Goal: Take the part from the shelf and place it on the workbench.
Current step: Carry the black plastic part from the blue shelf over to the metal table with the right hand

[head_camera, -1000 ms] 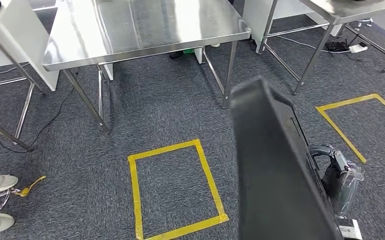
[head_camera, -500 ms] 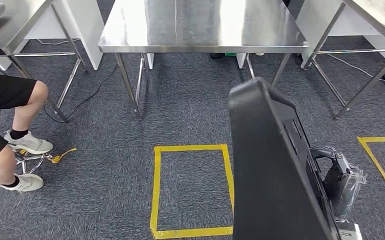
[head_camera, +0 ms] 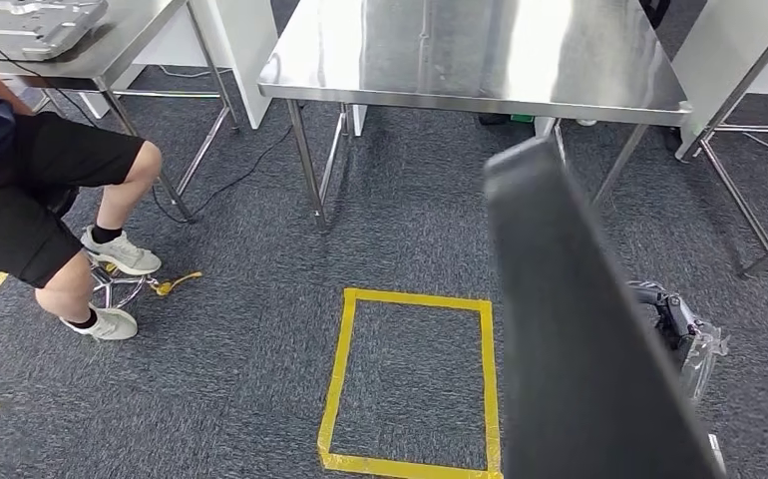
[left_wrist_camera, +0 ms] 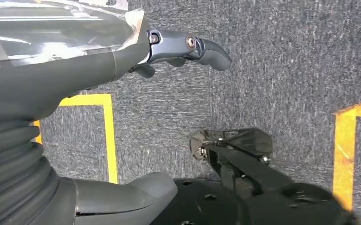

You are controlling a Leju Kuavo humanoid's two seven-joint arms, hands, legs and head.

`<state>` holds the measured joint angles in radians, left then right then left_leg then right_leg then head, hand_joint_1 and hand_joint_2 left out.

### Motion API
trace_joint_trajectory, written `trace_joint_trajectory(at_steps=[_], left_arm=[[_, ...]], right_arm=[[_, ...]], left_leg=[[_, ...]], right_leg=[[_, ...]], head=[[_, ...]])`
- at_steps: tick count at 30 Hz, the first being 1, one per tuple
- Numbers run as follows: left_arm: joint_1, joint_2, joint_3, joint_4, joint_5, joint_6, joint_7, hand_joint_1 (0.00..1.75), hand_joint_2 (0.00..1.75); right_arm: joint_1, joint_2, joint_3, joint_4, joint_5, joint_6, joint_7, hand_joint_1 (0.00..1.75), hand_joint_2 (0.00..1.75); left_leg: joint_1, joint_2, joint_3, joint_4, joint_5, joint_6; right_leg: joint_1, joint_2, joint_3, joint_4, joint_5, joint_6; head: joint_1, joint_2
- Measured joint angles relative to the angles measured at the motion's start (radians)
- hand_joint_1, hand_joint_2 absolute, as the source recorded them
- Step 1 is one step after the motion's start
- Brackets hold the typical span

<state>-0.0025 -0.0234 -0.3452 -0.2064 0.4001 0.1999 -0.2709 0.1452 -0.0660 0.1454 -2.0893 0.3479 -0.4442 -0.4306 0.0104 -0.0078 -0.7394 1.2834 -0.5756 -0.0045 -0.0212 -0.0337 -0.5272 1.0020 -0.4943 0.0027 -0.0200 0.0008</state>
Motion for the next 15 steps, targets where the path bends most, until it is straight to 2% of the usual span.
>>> trace_joint_trajectory(at_steps=[1, 2, 3, 5, 6, 9, 10, 11, 12, 14, 15], left_arm=[[0.0, 0.0, 0.0, 0.0, -0.002, 0.0, -0.001, 0.0, 1.75], [0.001, 0.0, 0.0, 0.0, -0.004, 0.0, -0.001, 0.0, 1.75], [0.001, 0.001, 0.0, 0.0, -0.006, -0.001, -0.002, 0.0, 1.75], [-0.001, 0.002, 0.0, 0.0, -0.01, -0.002, -0.002, 0.0, 1.75], [-0.002, 0.003, 0.0, 0.0, -0.013, -0.003, -0.002, 0.0, 1.75], [-0.003, 0.004, 0.0, 0.0, -0.02, -0.008, -0.003, 0.0, 1.75], [-0.003, 0.004, 0.0, 0.0, -0.022, -0.009, -0.004, 0.0, 1.75], [-0.004, 0.005, 0.0, 0.0, -0.022, -0.01, -0.005, 0.0, 1.75], [-0.006, 0.005, 0.0, 0.0, -0.023, -0.011, -0.006, 0.0, 1.75], [-0.009, 0.007, -0.001, 0.0, -0.024, -0.013, -0.007, 0.0, 1.75], [-0.01, 0.007, -0.001, 0.0, -0.024, -0.014, -0.008, 0.0, 1.75]], right_arm=[[0.0, 0.0, -0.002, 0.0, 0.002, -0.001, 0.0, 1.75, 1.75], [0.0, 0.001, -0.003, 0.0, 0.004, -0.002, 0.0, 1.75, 1.75], [0.001, 0.001, -0.005, 0.0, 0.005, -0.003, 0.0, 1.75, 1.75], [0.002, 0.002, -0.008, -0.002, 0.007, -0.007, 0.0, 1.75, 1.75], [0.004, 0.002, -0.01, -0.003, 0.007, -0.01, 0.0, 1.75, 1.75], [0.01, 0.003, -0.014, -0.007, 0.009, -0.016, 0.001, 1.75, 1.75], [0.013, 0.004, -0.015, -0.009, 0.01, -0.017, 0.002, 1.75, 1.75], [0.016, 0.004, -0.017, -0.012, 0.011, -0.017, 0.002, 1.75, 1.75], [0.02, 0.004, -0.02, -0.014, 0.011, -0.017, 0.003, 1.75, 1.75], [0.029, 0.004, -0.027, -0.015, 0.011, -0.018, 0.004, 1.75, 1.75], [0.033, 0.004, -0.03, -0.015, 0.01, -0.018, 0.004, 1.75, 1.75]], left_leg=[[0.002, 0.003, 0.002, -0.003, 0.012, -0.001], [0.003, 0.006, 0.025, -0.044, 0.04, -0.001], [0.004, 0.011, 0.063, -0.112, 0.074, 0.002], [0.001, 0.022, 0.129, -0.231, 0.112, 0.009], [-0.002, 0.026, 0.145, -0.259, 0.116, 0.013], [-0.007, 0.019, 0.15, -0.274, 0.117, 0.03], [-0.005, 0.017, 0.153, -0.279, 0.12, 0.037], [-0.002, 0.015, 0.155, -0.285, 0.124, 0.044], [0.0, 0.012, 0.157, -0.287, 0.126, 0.048], [-0.001, 0.004, 0.156, -0.288, 0.127, 0.052], [-0.001, -0.001, 0.155, -0.287, 0.126, 0.052]], right_leg=[[0.0, -0.007, 0.001, 0.0, -0.001, 0.0], [0.0, -0.013, 0.002, 0.0, -0.002, 0.001], [0.0, -0.016, 0.004, 0.0, -0.003, 0.002], [0.007, -0.02, 0.006, 0.001, -0.007, 0.01], [0.01, -0.021, 0.006, 0.001, -0.009, 0.015], [0.012, -0.024, 0.009, -0.002, -0.012, 0.032], [0.011, -0.018, 0.003, 0.01, -0.02, 0.036], [0.011, -0.007, -0.012, 0.041, -0.037, 0.035], [0.009, 0.006, -0.04, 0.096, -0.062, 0.033], [0.008, 0.024, -0.11, 0.234, -0.114, 0.028], [0.008, 0.026, -0.135, 0.279, -0.124, 0.032]], head=[[0.0, 0.0], [0.0, 0.0], [-0.001, 0.0], [-0.001, 0.0], [0.0, 0.0], [0.001, 0.0], [0.001, 0.0], [0.002, 0.0], [0.005, 0.0], [0.01, 0.0], [0.011, 0.0]])
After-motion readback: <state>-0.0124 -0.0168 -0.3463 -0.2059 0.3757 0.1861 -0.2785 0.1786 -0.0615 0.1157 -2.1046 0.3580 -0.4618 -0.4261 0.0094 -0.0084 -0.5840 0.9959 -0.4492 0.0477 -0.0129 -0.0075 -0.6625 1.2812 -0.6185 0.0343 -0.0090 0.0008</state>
